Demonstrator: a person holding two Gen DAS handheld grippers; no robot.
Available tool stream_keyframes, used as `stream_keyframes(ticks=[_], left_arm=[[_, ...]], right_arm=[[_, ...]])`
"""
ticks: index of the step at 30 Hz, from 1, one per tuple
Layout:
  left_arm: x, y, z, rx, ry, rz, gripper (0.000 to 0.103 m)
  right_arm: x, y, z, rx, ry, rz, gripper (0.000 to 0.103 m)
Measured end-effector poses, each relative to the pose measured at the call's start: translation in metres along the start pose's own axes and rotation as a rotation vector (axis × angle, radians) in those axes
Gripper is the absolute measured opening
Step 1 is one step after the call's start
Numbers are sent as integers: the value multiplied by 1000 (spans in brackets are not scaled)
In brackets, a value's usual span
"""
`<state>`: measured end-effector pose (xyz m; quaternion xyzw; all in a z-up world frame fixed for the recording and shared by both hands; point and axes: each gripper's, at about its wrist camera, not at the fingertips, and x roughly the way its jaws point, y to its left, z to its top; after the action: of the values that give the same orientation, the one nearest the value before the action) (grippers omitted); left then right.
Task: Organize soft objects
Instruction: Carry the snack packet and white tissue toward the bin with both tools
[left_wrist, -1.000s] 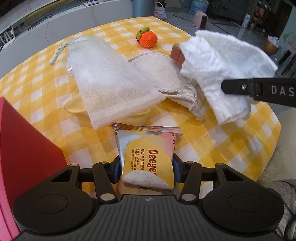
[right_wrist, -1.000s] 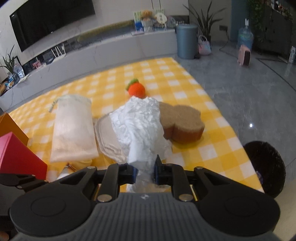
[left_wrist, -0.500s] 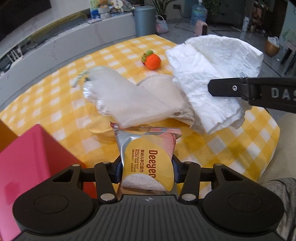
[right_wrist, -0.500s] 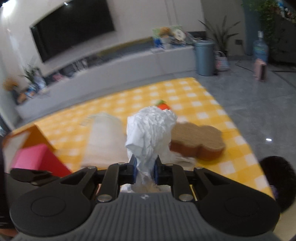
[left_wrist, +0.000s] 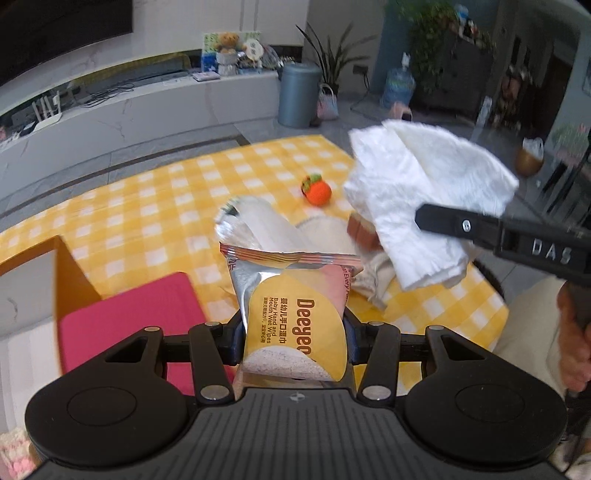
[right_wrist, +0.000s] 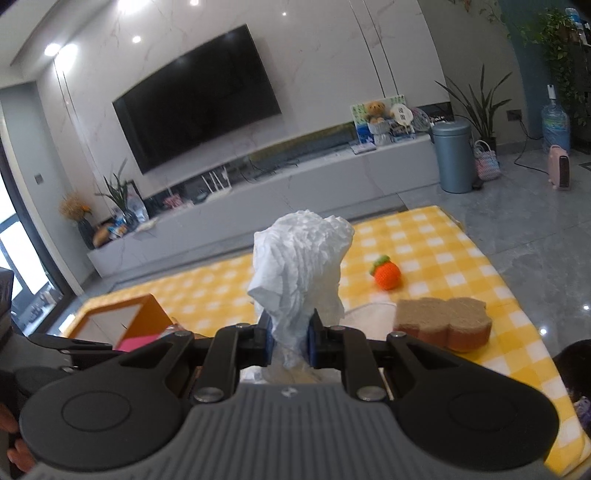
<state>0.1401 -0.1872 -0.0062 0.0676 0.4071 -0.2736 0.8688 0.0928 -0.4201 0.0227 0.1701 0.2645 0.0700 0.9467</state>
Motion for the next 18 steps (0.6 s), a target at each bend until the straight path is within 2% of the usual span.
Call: stream_keyframes(ticks=[5, 10, 18], left_arm=[[-18, 17, 1, -31, -27, -16, 56], [-24, 36, 2, -115, -19, -112, 56], [-46, 54, -5, -167, -63, -136, 55]], right_arm=[[-3, 9, 2, -5, -17, 18, 16], [-2, 17, 2, -15, -15, 34, 16], [-4, 31, 4, -28, -24, 66, 16]])
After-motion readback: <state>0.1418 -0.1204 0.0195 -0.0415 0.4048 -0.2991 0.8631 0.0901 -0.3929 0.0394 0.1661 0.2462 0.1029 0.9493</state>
